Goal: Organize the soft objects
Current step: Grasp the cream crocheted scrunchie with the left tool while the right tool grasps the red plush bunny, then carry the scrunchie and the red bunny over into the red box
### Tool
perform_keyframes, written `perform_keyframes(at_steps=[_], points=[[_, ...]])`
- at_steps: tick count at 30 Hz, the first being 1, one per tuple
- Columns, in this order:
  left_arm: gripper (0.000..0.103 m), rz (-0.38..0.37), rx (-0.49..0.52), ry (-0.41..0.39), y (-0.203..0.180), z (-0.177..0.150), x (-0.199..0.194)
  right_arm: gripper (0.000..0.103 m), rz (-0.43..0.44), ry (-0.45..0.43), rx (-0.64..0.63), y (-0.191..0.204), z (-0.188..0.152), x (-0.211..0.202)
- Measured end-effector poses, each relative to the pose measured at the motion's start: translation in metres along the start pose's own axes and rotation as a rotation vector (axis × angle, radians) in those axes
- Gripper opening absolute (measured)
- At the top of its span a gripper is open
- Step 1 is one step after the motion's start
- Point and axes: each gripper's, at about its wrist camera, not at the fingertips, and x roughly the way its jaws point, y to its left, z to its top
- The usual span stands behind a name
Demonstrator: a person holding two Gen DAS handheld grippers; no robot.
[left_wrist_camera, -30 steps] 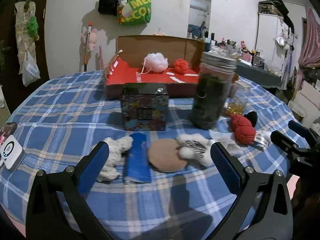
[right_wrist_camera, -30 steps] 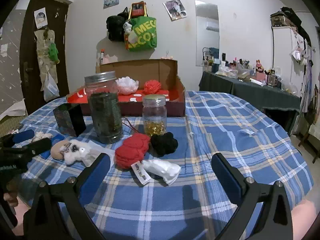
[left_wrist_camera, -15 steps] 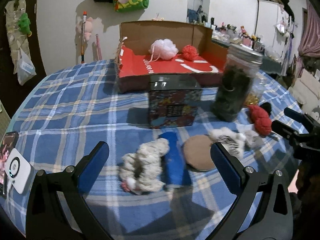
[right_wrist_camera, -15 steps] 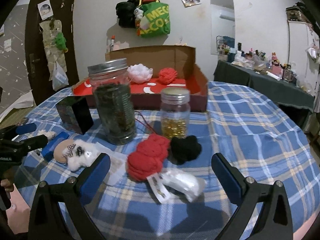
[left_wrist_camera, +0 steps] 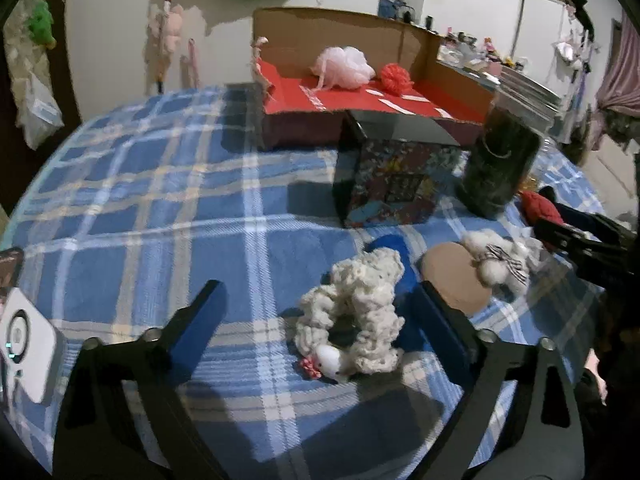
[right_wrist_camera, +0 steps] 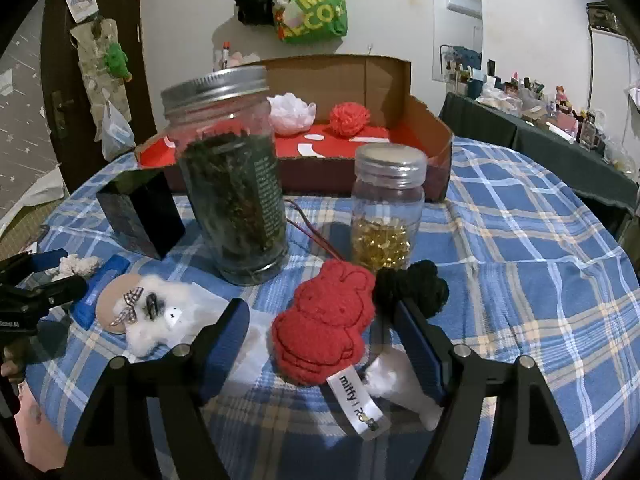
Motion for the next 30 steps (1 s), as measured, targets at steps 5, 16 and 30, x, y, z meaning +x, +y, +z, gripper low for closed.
perform_keyframes(at_steps=[5,16,30], points=[[0.035,-0.113,-0.001,-0.003,0.000,-0.004,-0.004,0.049,0.001,0.044,-0.003,0.002,0.000,0.008],[0.027,-0.076,0.071,-0.074,-0.022,-0.001,-0.027,0.047,0.028,-0.035,-0.005,0.002,0.001,-0.017],[0.027,-0.171,0.119,-0.109,-0.072,0.015,-0.028,0.047,0.076,-0.090,0.004,-0.006,0.006,-0.038]])
